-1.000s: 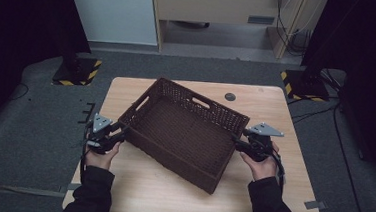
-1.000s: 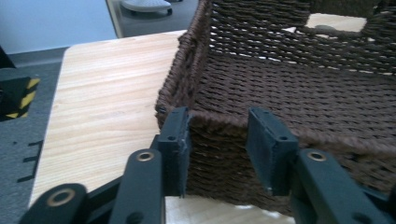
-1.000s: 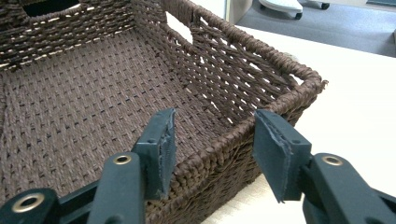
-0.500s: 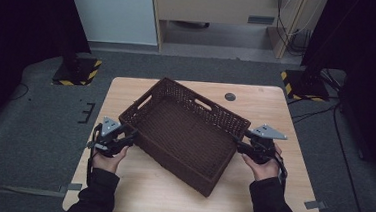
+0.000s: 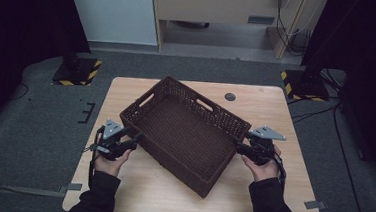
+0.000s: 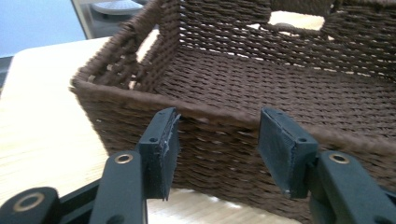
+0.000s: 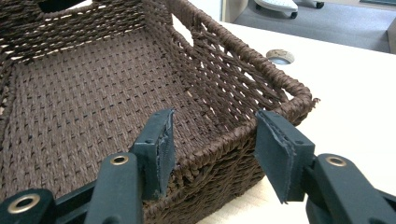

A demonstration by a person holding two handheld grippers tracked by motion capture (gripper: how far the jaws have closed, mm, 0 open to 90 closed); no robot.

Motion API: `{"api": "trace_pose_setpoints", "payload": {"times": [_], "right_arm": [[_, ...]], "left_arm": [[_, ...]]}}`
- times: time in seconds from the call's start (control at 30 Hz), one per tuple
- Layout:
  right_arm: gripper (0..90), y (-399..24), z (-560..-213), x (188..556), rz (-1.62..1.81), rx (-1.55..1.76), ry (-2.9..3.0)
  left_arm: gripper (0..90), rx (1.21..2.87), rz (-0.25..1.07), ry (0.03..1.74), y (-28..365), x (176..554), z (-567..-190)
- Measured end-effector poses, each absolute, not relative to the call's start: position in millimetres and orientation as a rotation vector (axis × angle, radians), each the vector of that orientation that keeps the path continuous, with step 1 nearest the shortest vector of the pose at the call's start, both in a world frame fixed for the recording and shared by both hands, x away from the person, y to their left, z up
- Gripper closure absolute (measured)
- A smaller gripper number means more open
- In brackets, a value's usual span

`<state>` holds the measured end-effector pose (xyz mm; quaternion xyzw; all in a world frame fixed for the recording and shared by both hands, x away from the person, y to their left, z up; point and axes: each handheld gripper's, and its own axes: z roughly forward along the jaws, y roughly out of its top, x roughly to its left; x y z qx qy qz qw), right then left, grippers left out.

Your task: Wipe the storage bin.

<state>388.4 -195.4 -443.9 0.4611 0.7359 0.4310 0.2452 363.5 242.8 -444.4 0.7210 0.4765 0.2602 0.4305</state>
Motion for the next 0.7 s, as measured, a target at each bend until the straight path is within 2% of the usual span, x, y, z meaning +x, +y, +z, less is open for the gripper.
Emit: {"api": "trace_pose_setpoints", "payload": {"times": [0.2, 0.27, 0.47, 0.7], "right_arm": [[47.0, -196, -440, 387, 1.165, 1.245, 2.035], [42.7, -196, -439, 389, 1.169, 1.228, 2.023], [40.5, -197, -441, 396, 1.14, 1.228, 1.985], [42.0, -199, -443, 394, 1.146, 1.255, 1.992]], "left_arm": [[46.3, 1.796, 0.653, 1.185, 239, 368, -446], [45.7, 1.786, 0.649, 1.193, 241, 372, -446], [46.2, 1.779, 0.664, 1.217, 242, 379, -447], [45.1, 1.793, 0.647, 1.193, 239, 368, -446]]}}
